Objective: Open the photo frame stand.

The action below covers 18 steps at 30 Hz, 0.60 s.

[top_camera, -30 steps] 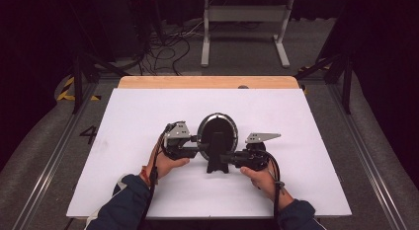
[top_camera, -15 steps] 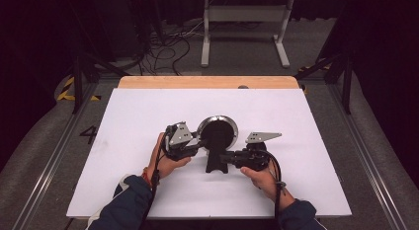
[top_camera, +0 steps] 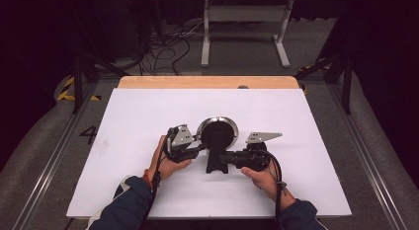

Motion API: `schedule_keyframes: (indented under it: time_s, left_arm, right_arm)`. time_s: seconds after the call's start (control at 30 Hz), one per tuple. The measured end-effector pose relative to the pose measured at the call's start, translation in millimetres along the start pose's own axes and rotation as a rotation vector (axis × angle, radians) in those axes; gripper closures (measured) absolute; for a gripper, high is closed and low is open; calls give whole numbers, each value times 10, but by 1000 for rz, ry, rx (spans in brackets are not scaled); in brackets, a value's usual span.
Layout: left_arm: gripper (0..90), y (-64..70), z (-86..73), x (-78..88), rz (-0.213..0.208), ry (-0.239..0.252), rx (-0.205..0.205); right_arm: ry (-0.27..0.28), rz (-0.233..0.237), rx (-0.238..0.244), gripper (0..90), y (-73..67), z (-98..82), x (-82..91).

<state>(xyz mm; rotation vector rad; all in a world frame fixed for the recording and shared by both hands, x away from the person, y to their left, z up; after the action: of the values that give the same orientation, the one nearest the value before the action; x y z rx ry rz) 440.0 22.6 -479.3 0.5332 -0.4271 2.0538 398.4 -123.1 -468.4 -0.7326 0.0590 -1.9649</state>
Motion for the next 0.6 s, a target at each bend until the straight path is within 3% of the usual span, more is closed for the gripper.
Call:
schedule_keyframes:
  time_s: [0.1, 0.27, 0.6]
  left_arm:
    - [622, 15, -49, -62, -1, -37, 1]
    - [616, 25, -61, -90, 9, -46, -4]
    - [620, 15, -46, -126, 106, -54, -38]
  right_arm:
    - [-2, 2, 1, 758, -3, -2, 1]
    - [-1, 0, 1, 758, 1, -3, 4]
    - [-2, 1, -6, 756, 6, -2, 20]
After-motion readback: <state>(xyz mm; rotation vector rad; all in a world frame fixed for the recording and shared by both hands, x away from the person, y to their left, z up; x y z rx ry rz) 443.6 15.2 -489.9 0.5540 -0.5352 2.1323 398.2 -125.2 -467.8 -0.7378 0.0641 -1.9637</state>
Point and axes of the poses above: each handheld gripper's, and its own axes: x roughly backward along the jaws, z roughly out of its top, y roughly to its right, the point moved 8 cm from there along -x, roughly forward along the jaws
